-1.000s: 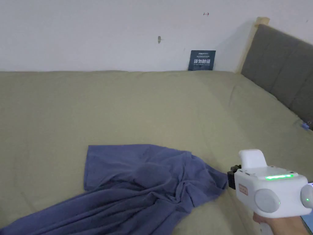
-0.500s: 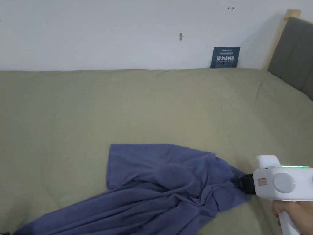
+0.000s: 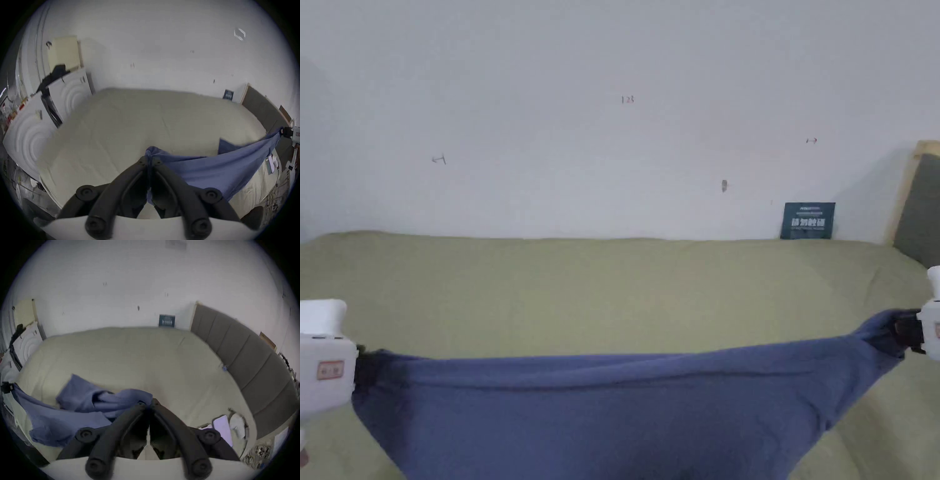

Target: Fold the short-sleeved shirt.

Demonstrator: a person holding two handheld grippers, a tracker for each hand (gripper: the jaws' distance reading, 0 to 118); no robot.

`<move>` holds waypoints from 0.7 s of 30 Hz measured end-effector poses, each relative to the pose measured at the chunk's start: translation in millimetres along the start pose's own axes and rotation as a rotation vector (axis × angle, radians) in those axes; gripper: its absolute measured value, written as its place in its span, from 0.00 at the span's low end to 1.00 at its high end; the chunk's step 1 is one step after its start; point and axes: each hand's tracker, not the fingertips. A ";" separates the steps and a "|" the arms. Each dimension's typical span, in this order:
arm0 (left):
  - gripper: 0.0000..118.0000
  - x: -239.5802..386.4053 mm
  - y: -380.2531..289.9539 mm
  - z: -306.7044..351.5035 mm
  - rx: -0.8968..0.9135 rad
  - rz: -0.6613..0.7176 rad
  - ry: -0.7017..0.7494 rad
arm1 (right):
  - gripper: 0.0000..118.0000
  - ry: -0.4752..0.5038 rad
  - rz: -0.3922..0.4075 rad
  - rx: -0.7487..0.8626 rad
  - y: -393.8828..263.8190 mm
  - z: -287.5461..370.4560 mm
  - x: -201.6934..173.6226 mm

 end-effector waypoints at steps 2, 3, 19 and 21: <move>0.02 -4.3 22.5 22.3 0.039 -0.009 0.008 | 0.00 -0.002 0.012 0.035 19.4 24.3 -3.7; 0.02 -5.6 31.6 30.1 0.052 -0.010 0.009 | 0.00 -0.001 0.015 0.053 26.2 34.5 -7.7; 0.02 28.1 153.2 53.8 0.189 -0.003 0.064 | 0.00 -0.104 -0.003 0.190 148.6 68.9 0.0; 0.02 38.8 168.5 45.3 0.197 -0.023 0.091 | 0.00 -0.129 0.014 0.199 165.6 58.0 -2.1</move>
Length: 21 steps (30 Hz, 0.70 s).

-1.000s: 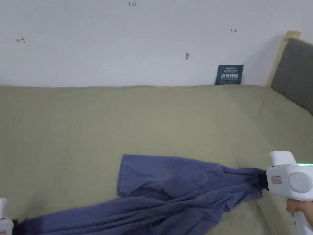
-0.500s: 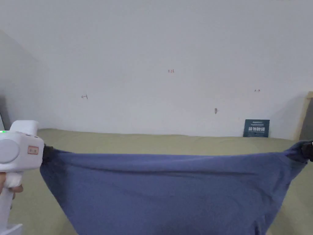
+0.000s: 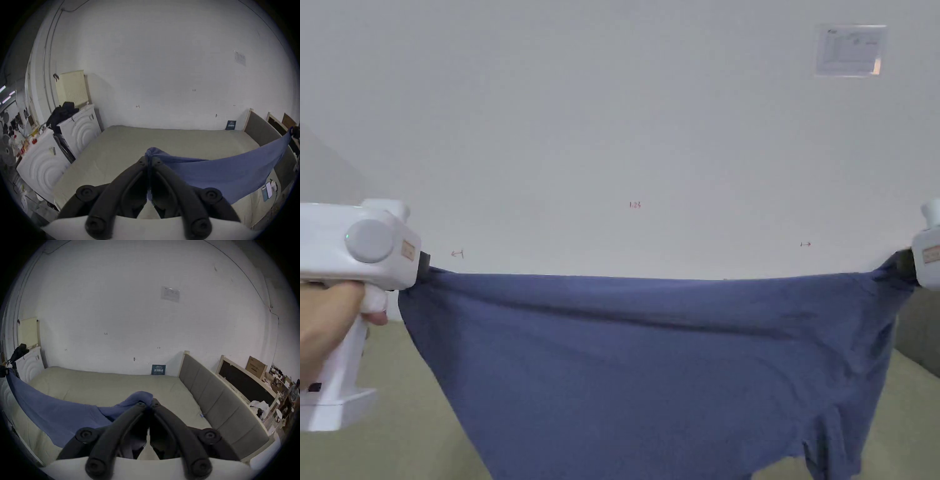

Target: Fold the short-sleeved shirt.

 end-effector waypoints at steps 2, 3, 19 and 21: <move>0.02 11.1 10.8 -12.8 0.015 -0.021 0.027 | 0.00 -0.021 0.015 0.004 13.7 -16.3 -4.1; 0.02 16.3 16.7 -21.8 0.014 -0.027 0.036 | 0.00 -0.029 0.018 0.009 17.5 -23.7 -6.0; 0.02 68.5 17.2 -178.3 0.005 -0.074 0.143 | 0.00 -0.098 0.003 -0.026 4.1 -170.6 -48.5; 0.02 71.0 -5.0 -191.8 -0.027 -0.069 0.127 | 0.00 -0.095 0.022 -0.067 -20.0 -182.6 -52.9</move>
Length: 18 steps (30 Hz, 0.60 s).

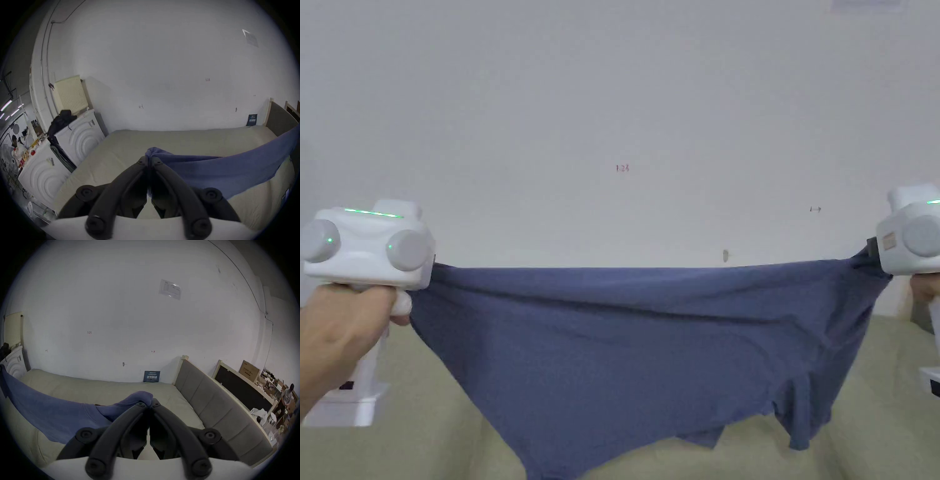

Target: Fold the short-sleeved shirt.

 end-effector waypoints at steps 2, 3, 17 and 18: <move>0.02 3.4 -26.8 -9.6 -0.041 -0.005 -0.020 | 0.00 0.010 0.027 -0.051 -30.0 -7.9 -4.3; 0.02 3.7 -40.7 -11.0 -0.061 0.001 -0.038 | 0.00 0.016 0.035 -0.078 -44.2 -10.0 -4.4; 0.02 -29.3 -263.8 73.3 -0.281 -0.021 -0.150 | 0.00 0.142 -0.047 -0.287 -276.0 97.3 35.1; 0.02 -35.1 -275.4 85.0 -0.295 -0.033 -0.158 | 0.00 0.149 -0.032 -0.299 -287.8 108.1 39.5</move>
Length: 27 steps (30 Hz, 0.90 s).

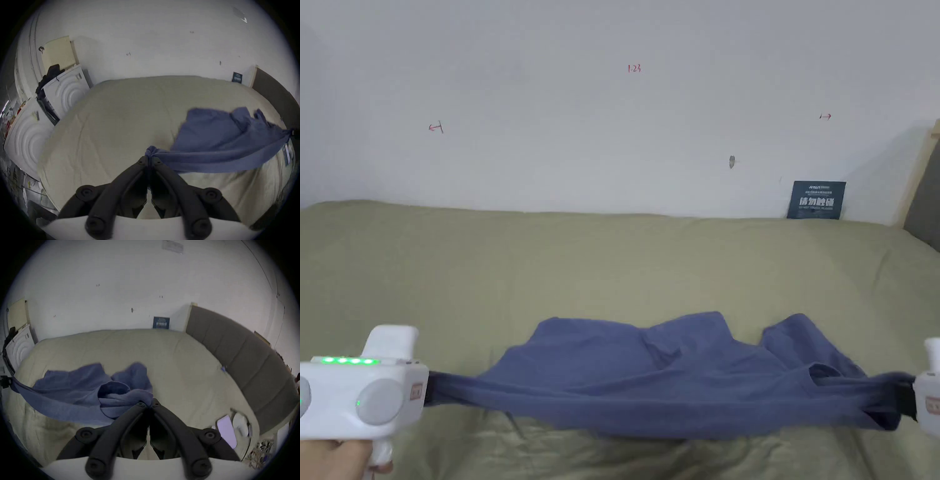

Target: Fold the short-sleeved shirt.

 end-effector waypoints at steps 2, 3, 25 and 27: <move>0.02 -6.6 -29.3 14.2 -0.018 -0.008 -0.014 | 0.00 0.010 -0.010 -0.007 -27.9 17.2 7.9; 0.02 -9.2 -41.0 21.1 -0.027 -0.012 -0.017 | 0.00 0.013 -0.024 -0.020 -43.2 27.5 12.2; 0.52 -42.2 -147.3 44.3 -0.139 0.150 -0.176 | 0.75 0.006 -0.162 -0.153 -156.9 54.0 21.0; 0.98 -41.0 -145.7 50.3 -0.136 0.148 -0.150 | 0.95 -0.029 -0.170 -0.038 -151.0 69.2 22.0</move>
